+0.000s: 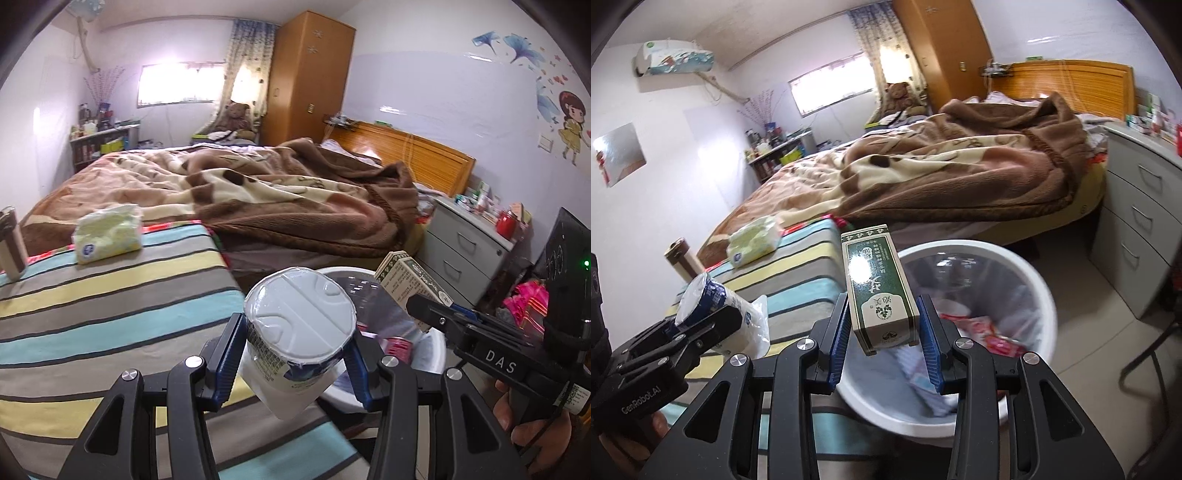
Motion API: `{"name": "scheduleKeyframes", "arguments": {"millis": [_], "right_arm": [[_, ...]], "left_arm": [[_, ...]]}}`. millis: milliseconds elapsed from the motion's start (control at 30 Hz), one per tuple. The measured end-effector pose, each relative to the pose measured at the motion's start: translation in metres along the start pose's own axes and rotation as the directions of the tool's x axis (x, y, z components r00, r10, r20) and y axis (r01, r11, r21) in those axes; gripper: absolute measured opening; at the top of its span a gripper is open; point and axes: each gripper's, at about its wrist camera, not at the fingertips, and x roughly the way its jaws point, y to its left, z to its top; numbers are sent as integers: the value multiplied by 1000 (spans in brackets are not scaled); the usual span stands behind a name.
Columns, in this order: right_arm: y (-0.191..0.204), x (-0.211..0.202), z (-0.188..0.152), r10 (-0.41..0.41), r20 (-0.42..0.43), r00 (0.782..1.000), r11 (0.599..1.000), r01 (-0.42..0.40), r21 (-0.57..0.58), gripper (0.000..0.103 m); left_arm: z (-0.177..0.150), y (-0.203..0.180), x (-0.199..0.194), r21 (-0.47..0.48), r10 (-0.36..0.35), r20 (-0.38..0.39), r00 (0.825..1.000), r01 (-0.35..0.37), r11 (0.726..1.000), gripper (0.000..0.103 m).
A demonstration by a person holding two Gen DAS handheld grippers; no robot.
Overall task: Collect trash
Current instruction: 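Carry the yogurt cup and green box over the wastebasket with both tools, then open both tools to drop the yogurt cup and green box into the wastebasket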
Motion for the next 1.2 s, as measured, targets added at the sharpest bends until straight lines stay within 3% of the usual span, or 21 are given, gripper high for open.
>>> {"name": "scheduleKeyframes", "arguments": {"millis": [500, 867, 933, 967, 1067, 1200], "right_arm": [[-45, 8, -3, -107, -57, 993, 994, 108, 24, 37], [-53, 15, -3, -142, -83, 986, 990, 143, -4, 38], [-54, 15, -4, -149, -87, 985, 989, 149, -10, 38], [-54, 15, -4, -149, -88, 985, 989, 149, -10, 41], [-56, 14, -4, -146, -83, 986, 989, 147, 2, 63], [-57, 11, -4, -141, -72, 987, 990, 143, 20, 63]], "left_arm": [[-8, -65, 50, 70, -57, -93, 994, 63, 996, 51], [-7, -73, 70, 74, -37, -119, 992, 46, 996, 51], [-7, -73, 72, 72, -38, -125, 991, 47, 996, 55], [-6, -73, 73, 73, -40, -127, 991, 49, 996, 59], [-6, -73, 74, 70, -36, -128, 991, 45, 997, 61], [-6, -72, 72, 64, -31, -127, 991, 39, 997, 64]]}}
